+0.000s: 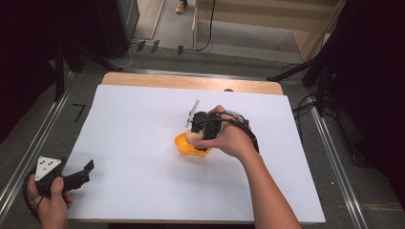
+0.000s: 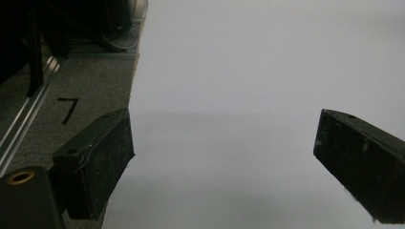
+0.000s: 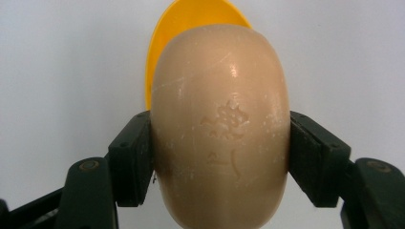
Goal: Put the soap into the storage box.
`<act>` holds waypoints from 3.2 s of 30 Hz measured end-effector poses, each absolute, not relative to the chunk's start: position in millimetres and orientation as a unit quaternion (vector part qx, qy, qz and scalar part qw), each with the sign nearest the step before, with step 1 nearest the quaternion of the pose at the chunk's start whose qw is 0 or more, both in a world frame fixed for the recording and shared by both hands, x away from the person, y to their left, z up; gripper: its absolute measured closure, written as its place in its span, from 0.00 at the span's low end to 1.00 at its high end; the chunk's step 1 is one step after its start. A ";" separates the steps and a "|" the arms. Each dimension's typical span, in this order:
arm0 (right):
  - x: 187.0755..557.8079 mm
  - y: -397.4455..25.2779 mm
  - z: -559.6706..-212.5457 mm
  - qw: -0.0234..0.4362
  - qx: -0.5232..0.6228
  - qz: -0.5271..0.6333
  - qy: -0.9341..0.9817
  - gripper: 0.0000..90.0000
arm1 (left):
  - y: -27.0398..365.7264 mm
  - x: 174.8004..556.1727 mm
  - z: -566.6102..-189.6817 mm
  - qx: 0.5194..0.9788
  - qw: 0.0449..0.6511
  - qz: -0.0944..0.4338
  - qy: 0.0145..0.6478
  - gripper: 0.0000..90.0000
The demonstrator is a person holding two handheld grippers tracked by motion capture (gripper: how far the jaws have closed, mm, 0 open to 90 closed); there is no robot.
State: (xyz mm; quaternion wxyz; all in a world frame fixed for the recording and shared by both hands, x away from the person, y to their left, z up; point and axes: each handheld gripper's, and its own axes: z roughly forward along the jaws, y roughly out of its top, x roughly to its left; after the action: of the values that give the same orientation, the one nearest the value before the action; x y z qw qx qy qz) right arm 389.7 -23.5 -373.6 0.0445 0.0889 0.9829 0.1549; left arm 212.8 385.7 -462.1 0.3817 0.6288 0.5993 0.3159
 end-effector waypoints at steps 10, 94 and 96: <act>394.5 -15.5 -382.6 0.028 0.084 0.151 0.985 0.37 | 386.3 213.1 -462.2 0.629 0.382 0.315 0.599 0.08; 372.2 -134.9 -404.1 0.037 0.254 0.198 0.946 0.00 | 384.6 212.7 -462.2 0.631 0.379 0.319 0.597 0.08; 368.8 -143.6 -405.9 0.037 0.261 0.198 0.944 0.00 | 384.6 212.7 -462.1 0.632 0.377 0.320 0.597 0.08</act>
State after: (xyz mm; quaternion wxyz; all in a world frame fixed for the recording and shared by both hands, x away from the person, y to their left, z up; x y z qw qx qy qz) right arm 368.8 -143.6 -405.9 0.0373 0.2608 0.9441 0.1981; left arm 212.7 384.6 -462.1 0.3766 0.6324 0.5966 0.3199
